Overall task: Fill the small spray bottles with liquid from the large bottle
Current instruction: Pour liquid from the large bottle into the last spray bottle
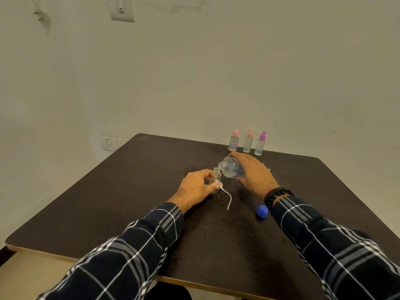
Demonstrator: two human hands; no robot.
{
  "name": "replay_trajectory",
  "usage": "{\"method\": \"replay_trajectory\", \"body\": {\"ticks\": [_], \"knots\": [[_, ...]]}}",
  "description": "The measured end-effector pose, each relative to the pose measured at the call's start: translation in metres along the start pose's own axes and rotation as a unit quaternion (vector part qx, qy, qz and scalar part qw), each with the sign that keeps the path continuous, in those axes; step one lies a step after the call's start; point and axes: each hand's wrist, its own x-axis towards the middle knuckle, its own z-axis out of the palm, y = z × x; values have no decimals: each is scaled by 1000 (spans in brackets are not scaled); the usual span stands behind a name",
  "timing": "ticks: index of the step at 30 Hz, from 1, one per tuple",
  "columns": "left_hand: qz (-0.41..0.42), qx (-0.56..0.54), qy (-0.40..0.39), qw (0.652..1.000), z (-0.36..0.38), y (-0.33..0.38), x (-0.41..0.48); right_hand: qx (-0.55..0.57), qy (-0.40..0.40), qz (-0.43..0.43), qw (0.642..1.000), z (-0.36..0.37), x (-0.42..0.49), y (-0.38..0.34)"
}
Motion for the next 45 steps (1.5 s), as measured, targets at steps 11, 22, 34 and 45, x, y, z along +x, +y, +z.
{"method": "replay_trajectory", "body": {"ticks": [11, 22, 34, 45], "knots": [[-7, 0, -1, 1000, 1, 0, 0, -56, 6, -7, 998, -1, 4, -1], [-9, -3, 0, 1000, 2, -1, 1, -75, 12, -13, 997, -2, 6, 0], [-13, -9, -3, 1000, 3, -2, 3, -97, 40, -32, 994, -1, 5, 1], [-11, -3, -3, 1000, 3, -3, 3, -137, 42, -43, 989, 0, 8, 4]]}}
